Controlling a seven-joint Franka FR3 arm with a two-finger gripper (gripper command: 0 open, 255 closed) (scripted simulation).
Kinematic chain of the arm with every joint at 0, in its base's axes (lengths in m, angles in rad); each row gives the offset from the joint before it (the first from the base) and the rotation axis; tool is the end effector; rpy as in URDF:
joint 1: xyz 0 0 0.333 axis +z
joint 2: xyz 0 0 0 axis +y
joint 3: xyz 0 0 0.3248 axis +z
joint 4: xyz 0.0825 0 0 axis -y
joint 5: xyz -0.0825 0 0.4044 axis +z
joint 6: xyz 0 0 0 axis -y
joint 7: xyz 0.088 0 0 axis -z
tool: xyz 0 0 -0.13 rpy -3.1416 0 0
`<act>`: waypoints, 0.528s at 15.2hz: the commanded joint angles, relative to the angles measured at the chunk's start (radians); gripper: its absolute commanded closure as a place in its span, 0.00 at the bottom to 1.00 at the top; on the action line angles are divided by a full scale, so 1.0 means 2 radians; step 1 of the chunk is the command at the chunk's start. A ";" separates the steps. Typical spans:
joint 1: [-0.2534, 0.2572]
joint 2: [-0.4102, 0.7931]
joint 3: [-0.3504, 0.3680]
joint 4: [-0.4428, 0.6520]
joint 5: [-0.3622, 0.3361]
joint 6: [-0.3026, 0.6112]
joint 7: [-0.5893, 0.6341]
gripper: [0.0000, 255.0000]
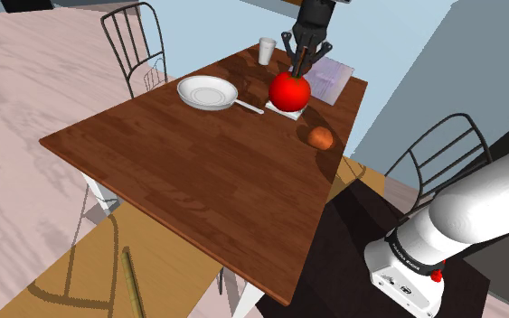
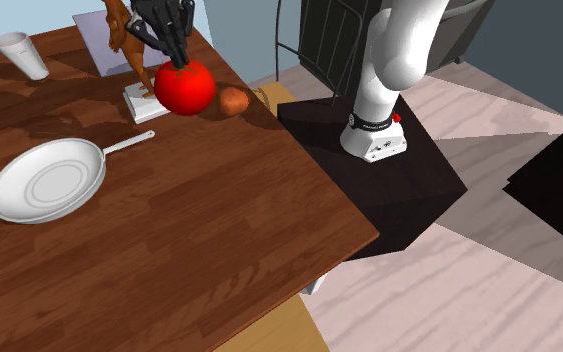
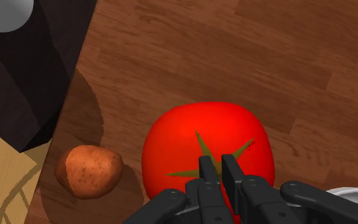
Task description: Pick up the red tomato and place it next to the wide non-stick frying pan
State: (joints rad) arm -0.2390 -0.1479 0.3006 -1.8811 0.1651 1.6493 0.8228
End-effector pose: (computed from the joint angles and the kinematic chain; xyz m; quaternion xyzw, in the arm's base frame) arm 0.5220 0.0600 0.5427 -0.9210 0.3822 0.0662 0.0352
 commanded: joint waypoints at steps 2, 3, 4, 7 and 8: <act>0.000 0.002 0.000 -0.018 0.000 0.019 -0.003 1.00; 0.000 0.002 0.000 -0.024 0.000 0.026 -0.004 1.00; 0.000 0.002 0.001 -0.031 0.000 0.033 -0.005 1.00; 0.001 0.003 0.001 -0.050 0.001 0.053 -0.007 1.00; 0.001 0.003 0.002 -0.056 0.001 0.059 -0.007 1.00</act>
State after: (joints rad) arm -0.2373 -0.1388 0.3044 -1.9761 0.1655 1.7526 0.8108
